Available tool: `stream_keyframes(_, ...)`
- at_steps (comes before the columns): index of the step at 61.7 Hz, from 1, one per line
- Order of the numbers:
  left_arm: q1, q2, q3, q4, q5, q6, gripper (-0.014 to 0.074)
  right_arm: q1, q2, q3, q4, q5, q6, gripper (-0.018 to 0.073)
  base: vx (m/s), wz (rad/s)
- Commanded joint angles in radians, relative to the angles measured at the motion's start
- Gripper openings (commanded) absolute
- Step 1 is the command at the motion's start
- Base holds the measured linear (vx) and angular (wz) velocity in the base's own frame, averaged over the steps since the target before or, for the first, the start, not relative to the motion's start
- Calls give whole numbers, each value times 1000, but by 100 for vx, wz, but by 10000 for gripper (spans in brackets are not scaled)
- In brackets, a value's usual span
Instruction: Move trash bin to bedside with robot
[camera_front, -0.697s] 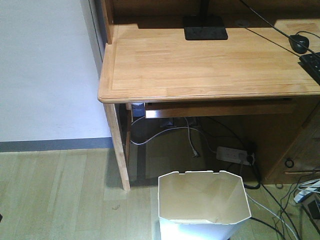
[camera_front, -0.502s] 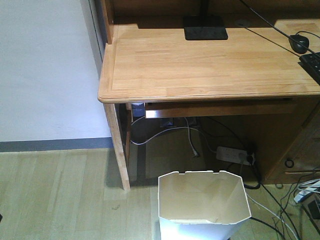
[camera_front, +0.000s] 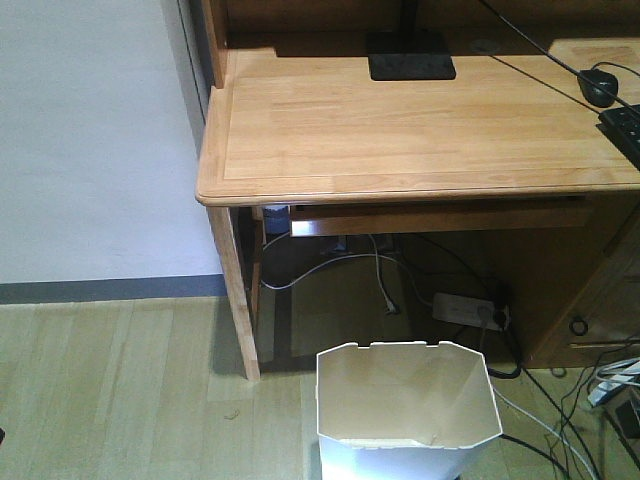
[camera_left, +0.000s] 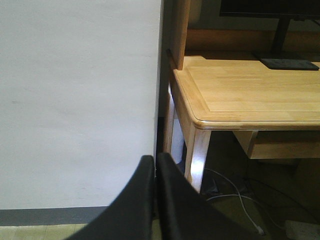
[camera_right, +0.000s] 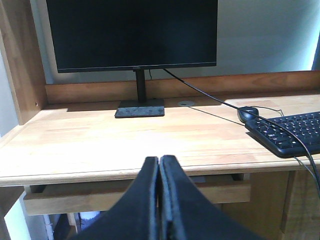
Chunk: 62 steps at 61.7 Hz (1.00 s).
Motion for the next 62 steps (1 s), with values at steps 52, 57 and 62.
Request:
stream_keyframes(52, -6, -14, 19, -4, -69, -6, -6, -6, 101, -160, -11, -75, -57, -9, 0, 0)
stream_keyframes(57, -6, -14, 19, -4, -69, -6, -6, -6, 178, -215, -11, -59, -60, -9, 0, 0)
stream_keyframes(62, -6, -14, 19, -4, -69, -6, -6, -6, 260, -266, -11, -40, -60, -9, 0, 0)
